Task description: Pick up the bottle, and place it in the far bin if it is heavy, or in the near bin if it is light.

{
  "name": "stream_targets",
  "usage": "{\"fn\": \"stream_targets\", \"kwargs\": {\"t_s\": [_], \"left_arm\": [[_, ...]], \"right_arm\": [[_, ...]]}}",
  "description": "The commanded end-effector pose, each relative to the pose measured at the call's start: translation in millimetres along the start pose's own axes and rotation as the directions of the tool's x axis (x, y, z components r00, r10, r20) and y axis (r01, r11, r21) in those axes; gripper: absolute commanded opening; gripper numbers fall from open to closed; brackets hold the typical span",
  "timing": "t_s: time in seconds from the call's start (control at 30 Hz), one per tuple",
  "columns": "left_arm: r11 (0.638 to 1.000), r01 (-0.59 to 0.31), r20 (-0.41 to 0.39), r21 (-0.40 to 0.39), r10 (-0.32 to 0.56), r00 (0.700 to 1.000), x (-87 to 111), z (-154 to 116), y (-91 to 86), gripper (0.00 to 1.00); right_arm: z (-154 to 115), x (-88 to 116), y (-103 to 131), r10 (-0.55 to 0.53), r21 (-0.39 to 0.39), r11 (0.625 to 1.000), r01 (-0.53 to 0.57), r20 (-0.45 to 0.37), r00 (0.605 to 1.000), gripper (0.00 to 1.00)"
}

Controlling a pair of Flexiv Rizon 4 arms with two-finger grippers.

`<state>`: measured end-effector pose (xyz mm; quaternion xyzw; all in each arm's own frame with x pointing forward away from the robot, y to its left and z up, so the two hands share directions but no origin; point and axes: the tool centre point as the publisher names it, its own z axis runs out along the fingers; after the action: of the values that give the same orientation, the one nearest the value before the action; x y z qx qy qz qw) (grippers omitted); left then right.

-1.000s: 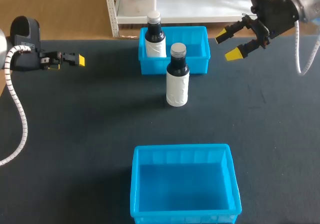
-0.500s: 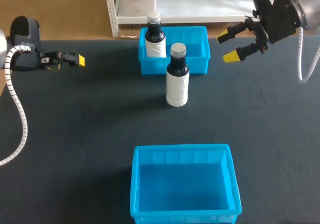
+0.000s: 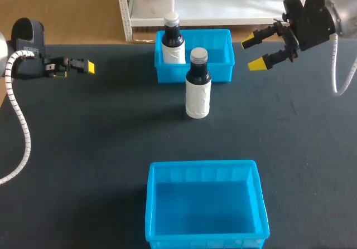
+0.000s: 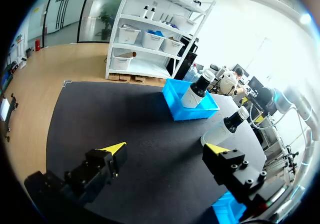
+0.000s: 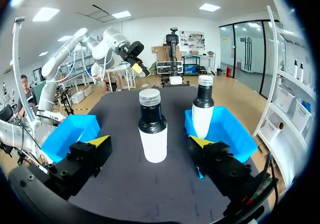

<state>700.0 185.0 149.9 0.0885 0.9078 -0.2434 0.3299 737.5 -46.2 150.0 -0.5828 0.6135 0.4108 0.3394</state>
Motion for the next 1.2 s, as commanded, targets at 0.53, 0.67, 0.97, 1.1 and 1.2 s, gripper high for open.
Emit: {"fn": "stream_targets", "kwargs": {"t_s": [0.53,0.67,0.97,1.1,1.2], "left_arm": [[1.000,0.000,0.000,0.000,0.000,1.000,0.0,0,0.0,1.00],[1.000,0.000,0.000,0.000,0.000,1.000,0.0,0,0.0,1.00],[1.000,0.000,0.000,0.000,0.000,1.000,0.0,0,0.0,1.00],[1.000,0.000,0.000,0.000,0.000,1.000,0.0,0,0.0,1.00],[1.000,0.000,0.000,0.000,0.000,1.000,0.0,0,0.0,1.00]], "right_arm": [[33,-6,-7,-0.035,0.028,0.999,0.036,-0.033,0.999,1.00],[38,-7,-6,-0.041,0.026,0.999,0.042,-0.036,0.998,1.00],[52,-9,-5,-0.054,0.036,0.998,0.057,-0.083,0.995,1.00],[59,-10,-5,-0.057,0.031,0.998,0.060,-0.097,0.994,1.00],[64,-12,-4,-0.060,0.023,0.998,0.062,-0.106,0.993,1.00]]}}
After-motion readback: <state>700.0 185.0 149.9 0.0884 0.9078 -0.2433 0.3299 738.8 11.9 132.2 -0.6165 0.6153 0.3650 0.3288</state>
